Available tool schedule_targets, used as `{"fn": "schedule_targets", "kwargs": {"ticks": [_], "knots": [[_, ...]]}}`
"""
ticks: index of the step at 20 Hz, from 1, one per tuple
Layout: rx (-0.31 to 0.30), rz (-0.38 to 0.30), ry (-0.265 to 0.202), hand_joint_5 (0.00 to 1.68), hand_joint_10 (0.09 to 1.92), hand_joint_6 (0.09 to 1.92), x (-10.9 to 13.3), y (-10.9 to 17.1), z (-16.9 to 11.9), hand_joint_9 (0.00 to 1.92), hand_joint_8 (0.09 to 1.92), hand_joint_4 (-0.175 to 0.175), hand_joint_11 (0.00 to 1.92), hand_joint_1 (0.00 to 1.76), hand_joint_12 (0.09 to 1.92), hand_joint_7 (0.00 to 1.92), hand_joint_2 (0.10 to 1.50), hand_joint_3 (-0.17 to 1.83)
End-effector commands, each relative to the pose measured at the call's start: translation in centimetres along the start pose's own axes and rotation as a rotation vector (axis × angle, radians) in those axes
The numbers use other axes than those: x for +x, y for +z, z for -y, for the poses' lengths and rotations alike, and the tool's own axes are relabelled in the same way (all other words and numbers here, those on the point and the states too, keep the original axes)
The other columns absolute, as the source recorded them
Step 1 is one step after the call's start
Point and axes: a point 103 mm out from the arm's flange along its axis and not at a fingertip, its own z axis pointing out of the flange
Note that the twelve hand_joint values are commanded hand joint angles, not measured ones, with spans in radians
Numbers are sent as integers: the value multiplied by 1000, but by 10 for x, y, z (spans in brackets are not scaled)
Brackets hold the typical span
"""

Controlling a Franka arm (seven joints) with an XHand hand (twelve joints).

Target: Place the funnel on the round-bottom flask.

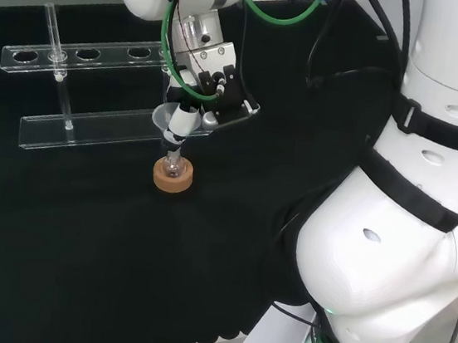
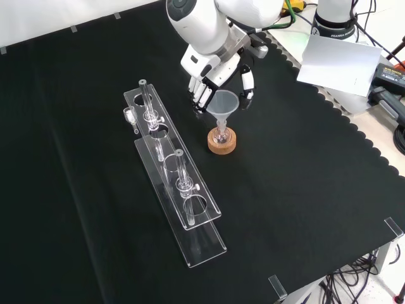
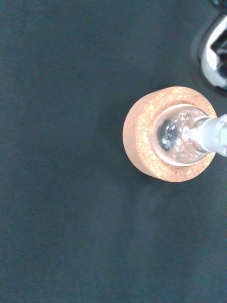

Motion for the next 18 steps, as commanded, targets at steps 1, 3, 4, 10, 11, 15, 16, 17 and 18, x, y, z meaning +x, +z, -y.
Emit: {"fn": "schedule_targets", "kwargs": {"ticks": [1, 3, 4, 10, 11, 15, 16, 17, 18], "knots": [[3, -1, -10, 353, 608, 324, 1, 1, 0, 614, 748, -69, 523, 770, 1356, 292, 574, 494], [5, -2, -22, 349, 614, 297, 1, 1, 1, 604, 748, -71, 519, 769, 1360, 279, 572, 489], [1, 0, -21, 346, 618, 277, 1, 1, 1, 596, 748, -71, 515, 767, 1363, 269, 570, 485], [-73, -27, -39, 272, 724, 87, -2, -4, 9, 349, 717, -78, 411, 704, 1436, 49, 563, 396], [-97, -34, -40, 256, 749, 87, -3, -6, 11, 298, 690, -79, 392, 691, 1447, 25, 568, 373], [-151, -49, -42, 229, 784, 87, -9, -18, 18, 215, 608, -79, 355, 671, 1463, 0, 578, 332], [-159, -51, -41, 227, 788, 87, -11, -21, 19, 214, 611, -79, 352, 670, 1466, 0, 579, 328], [-168, -53, -41, 227, 791, 87, -14, -23, 21, 217, 616, -80, 350, 669, 1468, 0, 581, 324], [-171, -56, -40, 227, 794, 87, -16, -26, 22, 220, 622, -80, 349, 669, 1470, 2, 582, 322]]}}
